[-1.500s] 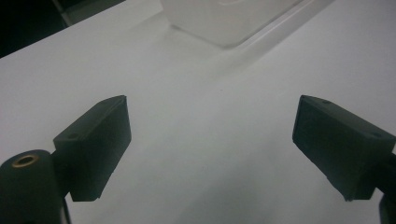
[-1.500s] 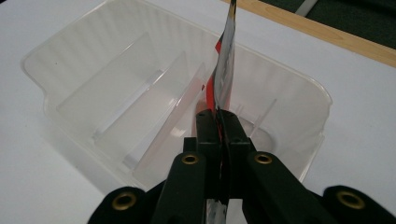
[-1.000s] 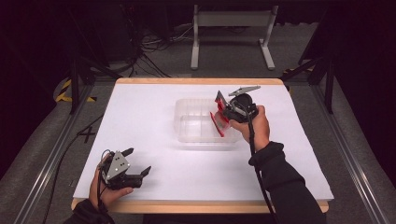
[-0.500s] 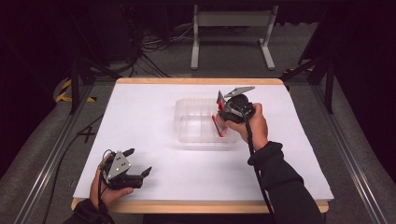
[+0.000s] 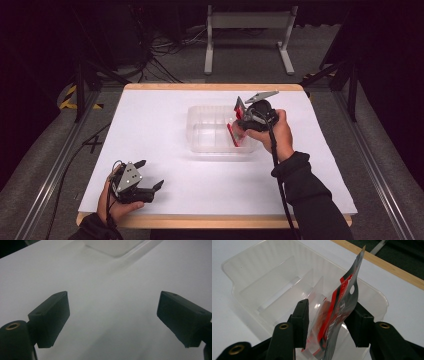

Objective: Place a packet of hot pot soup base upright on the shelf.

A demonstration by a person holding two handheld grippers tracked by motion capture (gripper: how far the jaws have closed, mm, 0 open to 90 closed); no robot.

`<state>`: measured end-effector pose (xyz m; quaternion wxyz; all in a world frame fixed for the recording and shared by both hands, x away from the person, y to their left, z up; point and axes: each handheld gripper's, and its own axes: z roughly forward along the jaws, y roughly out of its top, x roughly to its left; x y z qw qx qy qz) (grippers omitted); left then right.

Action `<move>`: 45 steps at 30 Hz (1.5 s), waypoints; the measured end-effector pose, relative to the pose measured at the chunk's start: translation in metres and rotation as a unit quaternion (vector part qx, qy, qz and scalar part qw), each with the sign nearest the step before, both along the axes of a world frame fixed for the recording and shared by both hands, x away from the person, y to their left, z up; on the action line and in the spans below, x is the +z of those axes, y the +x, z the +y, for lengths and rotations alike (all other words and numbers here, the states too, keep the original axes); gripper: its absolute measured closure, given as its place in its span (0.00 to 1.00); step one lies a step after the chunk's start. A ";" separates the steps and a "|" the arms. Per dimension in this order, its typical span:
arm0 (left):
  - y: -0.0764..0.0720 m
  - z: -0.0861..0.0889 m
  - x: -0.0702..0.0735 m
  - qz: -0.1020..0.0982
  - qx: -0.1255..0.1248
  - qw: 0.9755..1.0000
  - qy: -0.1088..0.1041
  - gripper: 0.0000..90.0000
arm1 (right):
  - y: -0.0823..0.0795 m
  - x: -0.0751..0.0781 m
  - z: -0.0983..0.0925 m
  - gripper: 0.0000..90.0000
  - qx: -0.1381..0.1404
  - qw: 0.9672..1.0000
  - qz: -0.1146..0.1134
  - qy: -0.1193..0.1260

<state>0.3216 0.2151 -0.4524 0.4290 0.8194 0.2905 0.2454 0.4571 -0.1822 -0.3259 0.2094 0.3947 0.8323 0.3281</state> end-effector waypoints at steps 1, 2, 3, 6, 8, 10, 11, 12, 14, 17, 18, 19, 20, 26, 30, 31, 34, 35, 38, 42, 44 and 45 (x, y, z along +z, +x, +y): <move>0.000 -0.001 0.000 0.000 0.001 1.000 0.000 0.13 | -0.001 0.001 -0.001 0.62 0.001 1.000 0.001 0.002; 0.000 -0.001 0.000 0.000 0.001 1.000 0.001 0.13 | -0.002 0.002 -0.002 0.61 0.002 1.000 -0.001 0.002; 0.000 -0.001 0.000 0.002 0.000 1.000 0.001 0.13 | -0.003 0.002 -0.002 0.61 0.001 1.000 0.000 0.001; 0.000 -0.002 -0.001 0.004 -0.002 1.000 0.004 0.13 | -0.004 0.003 -0.004 0.60 -0.001 1.000 -0.002 -0.001; 0.000 -0.003 -0.001 0.004 -0.003 1.000 0.006 0.13 | -0.005 0.004 -0.006 0.60 0.003 1.000 -0.003 -0.001; 0.000 -0.003 0.000 0.003 -0.003 1.000 0.006 0.13 | -0.007 0.005 -0.007 0.57 0.004 1.000 -0.007 -0.002; 0.000 -0.003 0.000 0.004 -0.005 1.000 0.006 0.13 | -0.007 0.005 -0.008 0.57 0.005 1.000 -0.009 -0.002; 0.000 -0.004 -0.001 0.006 -0.004 1.000 0.002 0.13 | -0.008 0.006 -0.008 0.56 0.007 1.000 -0.011 -0.003; 0.001 -0.004 -0.001 0.009 -0.007 1.000 0.000 0.13 | -0.010 0.006 -0.010 0.56 0.011 1.000 -0.017 -0.011; 0.001 -0.005 -0.002 0.010 -0.010 1.000 0.003 0.13 | -0.013 0.007 -0.012 0.55 0.018 0.999 -0.025 -0.019; 0.001 -0.006 -0.001 0.011 -0.011 1.000 0.005 0.13 | -0.015 0.007 -0.014 0.54 0.019 0.999 -0.026 -0.018; 0.001 -0.006 -0.001 0.010 -0.011 1.000 0.005 0.13 | -0.016 0.007 -0.016 0.53 0.018 0.999 -0.027 -0.019; 0.001 -0.007 -0.001 0.010 -0.012 1.000 0.006 0.13 | -0.017 0.007 -0.017 0.53 0.017 0.999 -0.027 -0.019; 0.001 -0.007 -0.002 0.012 -0.015 1.000 0.005 0.13 | -0.024 0.009 -0.026 0.52 0.025 0.999 -0.036 -0.025; 0.002 -0.007 -0.002 0.011 -0.018 1.000 0.006 0.13 | -0.029 0.011 -0.032 0.51 0.027 0.998 -0.041 -0.030; 0.002 -0.007 -0.002 0.012 -0.018 1.000 0.008 0.13 | -0.030 0.011 -0.034 0.51 0.026 0.998 -0.041 -0.031; 0.002 -0.007 -0.002 0.012 -0.017 1.000 0.007 0.13 | -0.034 0.012 -0.041 0.50 0.026 0.998 -0.045 -0.037; 0.002 -0.007 -0.002 0.012 -0.018 1.000 0.008 0.13 | -0.035 0.012 -0.043 0.50 0.025 0.998 -0.045 -0.038; 0.001 -0.008 -0.002 0.012 -0.016 1.000 0.011 0.13 | -0.040 0.012 -0.047 0.49 0.030 0.997 -0.051 -0.046; 0.002 -0.008 -0.002 0.013 -0.015 1.000 0.011 0.13 | -0.042 0.011 -0.050 0.48 0.033 0.997 -0.054 -0.050; 0.002 -0.008 -0.002 0.013 -0.015 1.000 0.011 0.13 | -0.043 0.009 -0.052 0.47 0.033 0.997 -0.052 -0.053; 0.002 -0.008 -0.002 0.014 -0.015 1.000 0.009 0.13 | -0.044 0.008 -0.053 0.45 0.036 0.996 -0.054 -0.060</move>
